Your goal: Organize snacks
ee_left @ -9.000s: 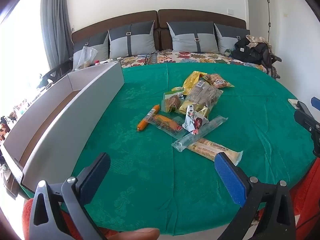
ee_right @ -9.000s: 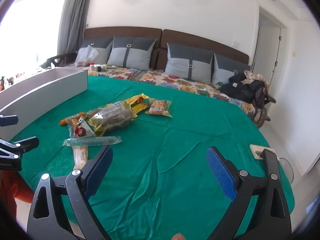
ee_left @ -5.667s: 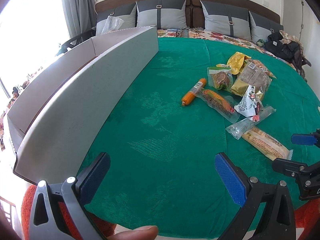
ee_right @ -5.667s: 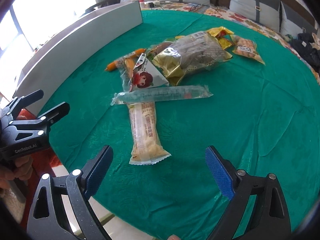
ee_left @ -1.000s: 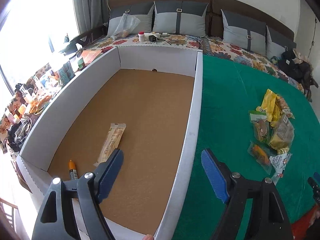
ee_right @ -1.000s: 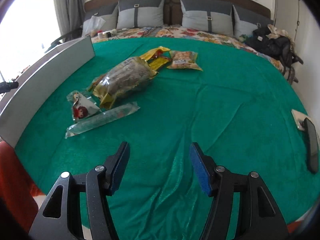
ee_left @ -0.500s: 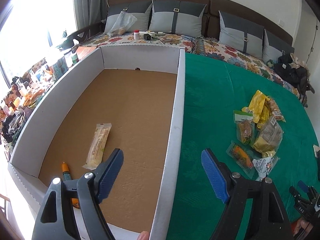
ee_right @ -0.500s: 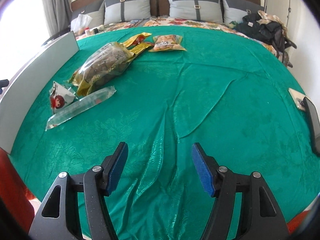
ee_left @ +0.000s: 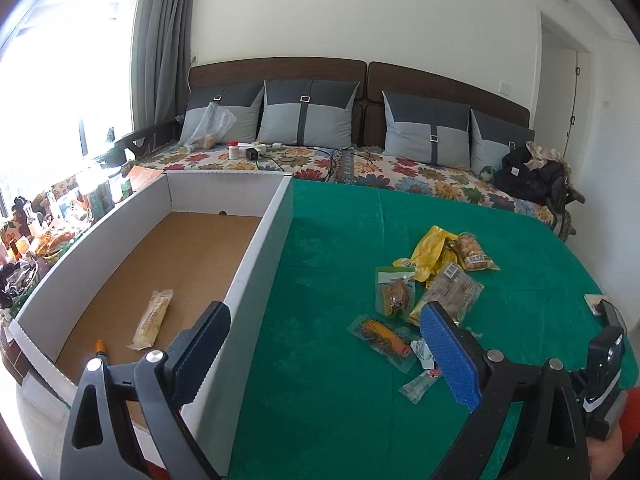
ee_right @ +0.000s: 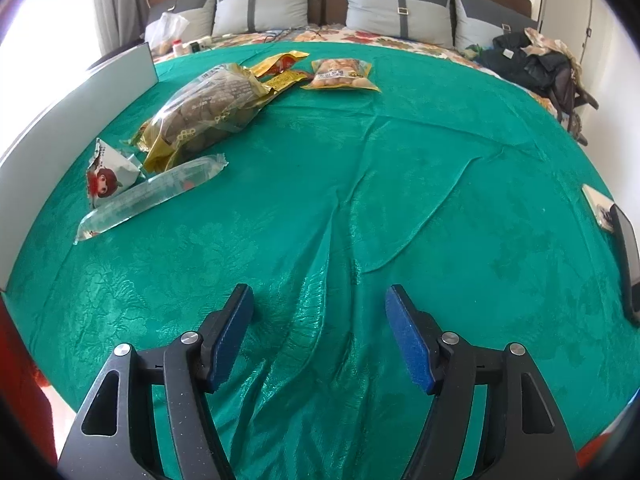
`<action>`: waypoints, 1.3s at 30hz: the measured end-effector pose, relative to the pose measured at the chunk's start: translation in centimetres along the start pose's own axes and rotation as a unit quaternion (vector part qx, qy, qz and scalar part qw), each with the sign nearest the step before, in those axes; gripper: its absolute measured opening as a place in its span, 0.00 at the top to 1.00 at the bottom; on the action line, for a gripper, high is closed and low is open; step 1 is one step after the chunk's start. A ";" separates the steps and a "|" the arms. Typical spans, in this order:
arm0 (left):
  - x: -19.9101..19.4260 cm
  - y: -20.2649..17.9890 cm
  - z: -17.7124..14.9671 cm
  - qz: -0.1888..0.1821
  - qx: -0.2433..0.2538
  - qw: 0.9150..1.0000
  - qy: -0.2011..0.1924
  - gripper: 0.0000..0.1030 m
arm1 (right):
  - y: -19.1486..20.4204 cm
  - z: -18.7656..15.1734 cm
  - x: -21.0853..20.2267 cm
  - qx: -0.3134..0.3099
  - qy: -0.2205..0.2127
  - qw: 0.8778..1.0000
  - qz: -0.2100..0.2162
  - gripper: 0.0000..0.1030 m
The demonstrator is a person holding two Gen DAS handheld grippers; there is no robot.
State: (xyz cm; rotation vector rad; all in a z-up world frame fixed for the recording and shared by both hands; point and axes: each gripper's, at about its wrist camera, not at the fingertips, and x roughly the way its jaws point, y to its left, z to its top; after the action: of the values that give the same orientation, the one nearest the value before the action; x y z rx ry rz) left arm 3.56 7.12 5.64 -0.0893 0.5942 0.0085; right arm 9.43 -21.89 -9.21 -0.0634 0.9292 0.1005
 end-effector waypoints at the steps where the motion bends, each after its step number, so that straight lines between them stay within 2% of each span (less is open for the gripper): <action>1: 0.2 -1.0 -0.7 -0.011 0.010 1.000 0.007 0.06 | 0.1 0.0 0.0 -0.001 -0.001 1.000 0.000 0.27; 6: 2.7 -4.8 -5.1 -0.032 0.069 0.994 0.072 0.05 | 0.2 -0.3 0.0 -0.003 -0.013 1.000 0.000 0.20; 13: 5.7 -6.2 -10.3 -0.059 0.103 0.979 0.164 0.05 | 0.1 -0.5 -0.1 -0.007 -0.016 1.000 0.003 0.19; 17: 6.5 -5.8 -11.3 -0.050 0.114 0.976 0.178 0.05 | 0.2 -0.5 -0.1 -0.009 -0.018 1.000 0.004 0.17; 25: 8.5 -3.8 -12.1 -0.056 0.071 0.971 0.220 0.05 | 0.2 -0.6 -0.2 -0.009 -0.021 1.000 0.004 0.16; 28: 8.7 -3.8 -12.2 -0.044 0.082 0.972 0.217 0.05 | 0.2 -0.7 -0.3 -0.010 -0.025 1.000 0.005 0.16; 30: 9.0 -3.7 -12.2 -0.036 0.086 0.973 0.213 0.05 | 0.3 -0.5 -0.3 -0.008 -0.016 1.000 0.003 0.16; 32: 9.1 -3.5 -12.2 -0.032 0.084 0.973 0.210 0.01 | 0.5 0.1 -0.2 0.006 0.013 1.000 0.002 0.16; 35: 9.5 -3.2 -12.1 -0.028 0.080 0.976 0.202 0.00 | 1.8 1.8 -0.2 0.043 0.032 0.997 0.057 0.16; 39: 9.6 -2.9 -11.9 -0.030 0.081 0.976 0.200 0.00 | 5.7 5.3 0.9 0.057 0.040 0.992 0.101 0.17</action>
State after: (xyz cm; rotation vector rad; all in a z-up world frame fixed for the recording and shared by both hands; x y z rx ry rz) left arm 4.98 3.07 -9.35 0.0519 0.9922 -0.1191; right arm 13.54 -15.62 -6.80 0.1328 1.0191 0.2337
